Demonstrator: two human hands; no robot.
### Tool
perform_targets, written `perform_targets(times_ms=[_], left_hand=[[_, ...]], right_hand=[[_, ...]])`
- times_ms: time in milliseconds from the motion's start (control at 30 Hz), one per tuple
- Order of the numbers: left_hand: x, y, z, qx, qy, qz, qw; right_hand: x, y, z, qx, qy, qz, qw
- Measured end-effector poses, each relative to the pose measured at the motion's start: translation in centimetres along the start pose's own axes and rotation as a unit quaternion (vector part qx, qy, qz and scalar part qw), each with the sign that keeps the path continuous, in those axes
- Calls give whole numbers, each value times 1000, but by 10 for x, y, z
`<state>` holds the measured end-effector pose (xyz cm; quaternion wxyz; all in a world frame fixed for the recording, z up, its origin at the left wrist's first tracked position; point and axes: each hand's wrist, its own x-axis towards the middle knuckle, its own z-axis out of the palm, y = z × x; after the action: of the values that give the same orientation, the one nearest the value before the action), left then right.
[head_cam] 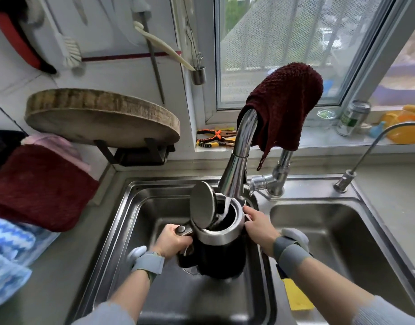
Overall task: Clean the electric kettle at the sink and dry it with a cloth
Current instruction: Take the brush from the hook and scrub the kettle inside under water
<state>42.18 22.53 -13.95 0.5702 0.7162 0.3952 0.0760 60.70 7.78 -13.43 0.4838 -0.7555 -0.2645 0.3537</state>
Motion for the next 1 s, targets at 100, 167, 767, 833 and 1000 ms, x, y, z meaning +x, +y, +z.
perform_targets(times_ms=[100,167,767,833,1000], left_hand=[[-5,-7,-4,20,-24,6,999],[-8,-2,10,21,-52,11,998],[-9,82,-87,131,-144,-89,977],[-9,106,-94,175,-144,-106,968],[-6,159,-84,407,-53,-85,908]], right_hand=[[-13,18,4,-2,-21,23,1000],[-16,35,-5,14,-20,48,999],[-23,16,110,298,-7,163,941],[-27,0,124,350,-25,187,918],[-34,-27,153,461,-71,261,845]])
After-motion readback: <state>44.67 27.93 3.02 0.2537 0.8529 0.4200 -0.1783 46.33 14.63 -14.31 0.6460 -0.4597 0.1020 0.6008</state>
